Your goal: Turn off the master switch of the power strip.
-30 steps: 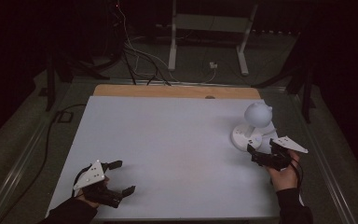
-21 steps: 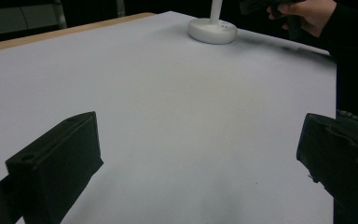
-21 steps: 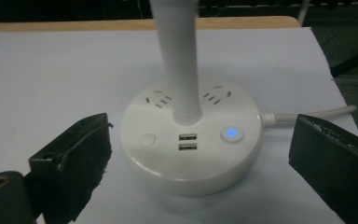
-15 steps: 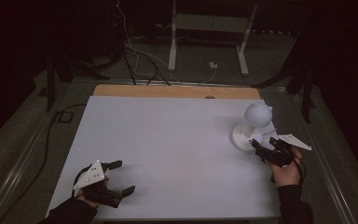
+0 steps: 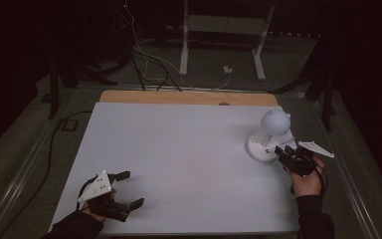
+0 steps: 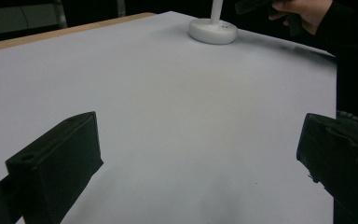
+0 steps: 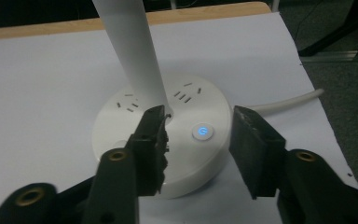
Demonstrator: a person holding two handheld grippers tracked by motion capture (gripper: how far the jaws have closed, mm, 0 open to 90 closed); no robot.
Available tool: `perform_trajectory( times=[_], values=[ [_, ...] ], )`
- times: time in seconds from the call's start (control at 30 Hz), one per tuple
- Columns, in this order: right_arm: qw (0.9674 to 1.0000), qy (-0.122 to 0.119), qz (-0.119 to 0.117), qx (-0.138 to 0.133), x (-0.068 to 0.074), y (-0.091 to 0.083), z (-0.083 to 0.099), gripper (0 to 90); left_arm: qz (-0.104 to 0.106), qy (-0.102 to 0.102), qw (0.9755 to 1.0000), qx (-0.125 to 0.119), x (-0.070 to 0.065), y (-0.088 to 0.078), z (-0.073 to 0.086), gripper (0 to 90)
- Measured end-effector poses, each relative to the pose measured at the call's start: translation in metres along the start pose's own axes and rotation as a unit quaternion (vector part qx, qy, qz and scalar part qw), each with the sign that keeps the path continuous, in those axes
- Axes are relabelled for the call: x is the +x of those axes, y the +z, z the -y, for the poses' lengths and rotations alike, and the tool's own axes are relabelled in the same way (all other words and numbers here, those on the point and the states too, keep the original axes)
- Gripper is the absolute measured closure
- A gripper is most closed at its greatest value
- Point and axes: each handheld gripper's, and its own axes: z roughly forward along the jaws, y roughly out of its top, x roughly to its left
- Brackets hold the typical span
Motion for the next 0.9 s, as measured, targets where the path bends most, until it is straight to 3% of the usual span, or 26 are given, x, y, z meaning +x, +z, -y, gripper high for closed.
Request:
perform_trajectory(
  times=[0.03,0.17,0.2,0.3,0.43,0.63,0.9],
  values=[
    [0.9999,-0.01,0.003,-0.002,-0.0003,0.0003,0.0001,61.1,0.0,0.0,1.0,-0.001,0.0,0.0,-0.0001,0.2],
    [0.9999,-0.013,0.008,0.002,-0.0011,0.0007,-0.0005,67.1,0.0,0.0,1.0,0.0,-0.0001,0.0,0.0,0.3],
    [0.9998,-0.018,0.011,0.004,-0.0012,0.0007,-0.0012,72.5,0.001,-0.001,1.0,0.001,0.0,0.0001,0.0,0.3],
    [0.9997,-0.02,0.012,0.008,-0.0012,0.0014,-0.0016,75.4,0.0,-0.003,1.0,0.0,0.0003,0.0,0.0,0.3],
    [0.9994,-0.018,0.022,0.022,-0.0006,0.0024,-0.0037,88.9,0.001,-0.001,1.0,0.0,0.0,-0.0001,0.0,0.3],
    [0.9986,-0.032,0.038,0.019,0.0015,0.0018,-0.0065,89.6,0.001,-0.001,1.0,0.0,0.0001,-0.0001,0.0,0.2],
    [0.9984,-0.035,0.041,0.017,0.0041,0.0068,-0.0086,89.6,0.0,-0.002,1.0,0.001,0.0003,-0.0001,0.0001,0.3]
  ],
)
